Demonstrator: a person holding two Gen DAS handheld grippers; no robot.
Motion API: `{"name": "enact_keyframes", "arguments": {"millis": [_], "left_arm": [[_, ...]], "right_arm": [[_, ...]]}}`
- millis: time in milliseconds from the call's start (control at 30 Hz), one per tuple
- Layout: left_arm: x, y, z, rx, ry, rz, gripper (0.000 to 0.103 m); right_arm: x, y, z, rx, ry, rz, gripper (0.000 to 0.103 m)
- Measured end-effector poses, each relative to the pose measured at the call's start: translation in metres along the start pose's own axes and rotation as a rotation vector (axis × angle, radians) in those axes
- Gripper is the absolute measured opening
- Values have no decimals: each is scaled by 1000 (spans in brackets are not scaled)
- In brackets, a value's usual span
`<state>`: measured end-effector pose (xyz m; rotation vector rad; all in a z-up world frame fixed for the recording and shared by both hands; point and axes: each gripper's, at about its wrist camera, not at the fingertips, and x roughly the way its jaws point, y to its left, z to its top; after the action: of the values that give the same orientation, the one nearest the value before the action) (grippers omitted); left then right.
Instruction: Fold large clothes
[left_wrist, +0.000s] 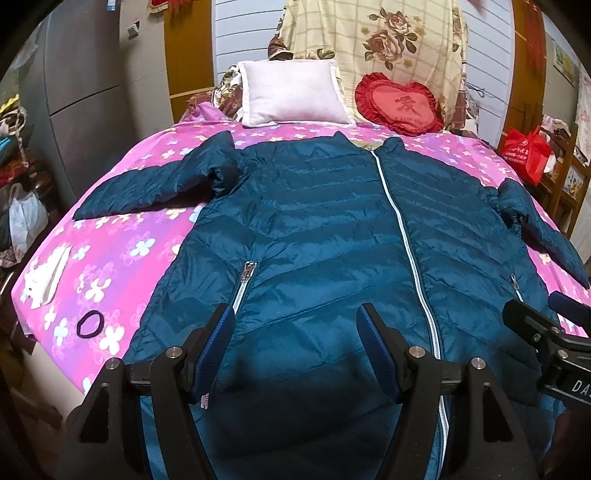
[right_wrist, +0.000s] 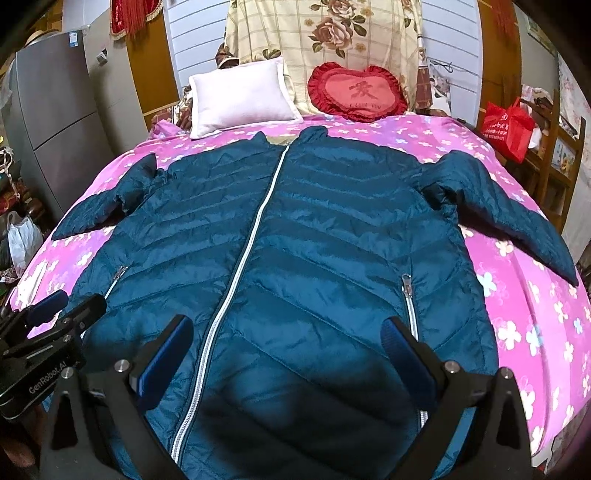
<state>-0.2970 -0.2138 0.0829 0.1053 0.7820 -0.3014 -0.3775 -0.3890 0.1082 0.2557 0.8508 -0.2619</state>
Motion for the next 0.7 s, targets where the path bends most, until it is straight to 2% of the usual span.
{"name": "enact_keyframes", "arguments": {"millis": [700], "left_arm": [[3, 1, -2, -3, 13, -8, 45]], "right_arm": [[1, -2, 0, 14, 3, -2, 103]]}}
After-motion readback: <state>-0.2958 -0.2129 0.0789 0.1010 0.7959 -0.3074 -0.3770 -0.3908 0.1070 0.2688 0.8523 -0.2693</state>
